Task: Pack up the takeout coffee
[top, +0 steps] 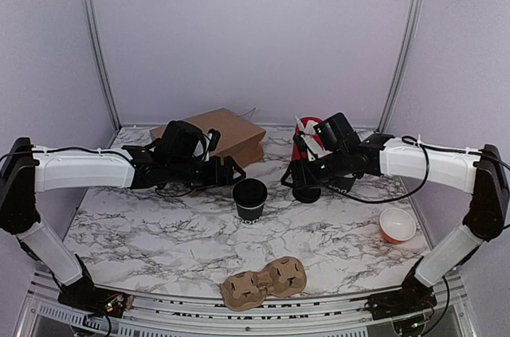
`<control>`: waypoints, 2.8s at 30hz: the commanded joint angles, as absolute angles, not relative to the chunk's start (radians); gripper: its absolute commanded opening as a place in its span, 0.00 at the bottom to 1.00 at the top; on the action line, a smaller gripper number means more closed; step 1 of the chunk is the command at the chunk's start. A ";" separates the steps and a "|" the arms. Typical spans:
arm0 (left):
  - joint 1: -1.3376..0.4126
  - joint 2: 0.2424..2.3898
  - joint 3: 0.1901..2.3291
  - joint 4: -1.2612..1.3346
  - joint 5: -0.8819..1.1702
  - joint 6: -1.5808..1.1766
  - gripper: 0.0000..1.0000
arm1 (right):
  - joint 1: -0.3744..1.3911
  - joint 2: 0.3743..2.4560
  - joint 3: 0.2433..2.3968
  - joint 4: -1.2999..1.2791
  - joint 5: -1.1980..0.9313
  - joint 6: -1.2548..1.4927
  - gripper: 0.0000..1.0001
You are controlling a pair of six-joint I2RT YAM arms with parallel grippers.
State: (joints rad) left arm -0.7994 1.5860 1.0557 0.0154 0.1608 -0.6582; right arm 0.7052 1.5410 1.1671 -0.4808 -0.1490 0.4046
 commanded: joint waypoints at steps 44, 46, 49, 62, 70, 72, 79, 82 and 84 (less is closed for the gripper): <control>-0.878 1.707 1.165 -0.119 0.018 -0.632 0.42 | 0.673 1.641 0.983 -0.008 -0.461 0.623 0.38; -0.880 1.708 1.163 -0.120 0.016 -0.632 0.42 | 0.673 1.645 0.982 -0.005 -0.463 0.624 0.37; -0.883 1.707 1.161 -0.118 0.012 -0.632 0.41 | 0.674 1.649 0.983 -0.002 -0.463 0.626 0.38; -0.891 1.710 1.155 -0.119 0.007 -0.632 0.41 | 0.681 1.674 0.987 0.005 -0.470 0.627 0.38; -0.891 1.711 1.150 -0.118 0.003 -0.632 0.41 | 0.685 1.684 0.977 -0.003 -0.459 0.625 0.38; -0.891 1.713 1.147 -0.119 0.000 -0.632 0.41 | 0.686 1.687 0.974 -0.014 -0.452 0.619 0.38; -0.891 1.716 1.132 -0.118 -0.010 -0.634 0.41 | 0.692 1.700 0.967 -0.079 -0.409 0.590 0.37; -0.891 1.722 1.129 -0.118 -0.011 -0.632 0.41 | 0.697 1.705 0.965 -0.098 -0.393 0.585 0.37; -0.891 1.727 1.128 -0.118 -0.012 -0.632 0.41 | 0.703 1.711 0.967 -0.115 -0.378 0.582 0.37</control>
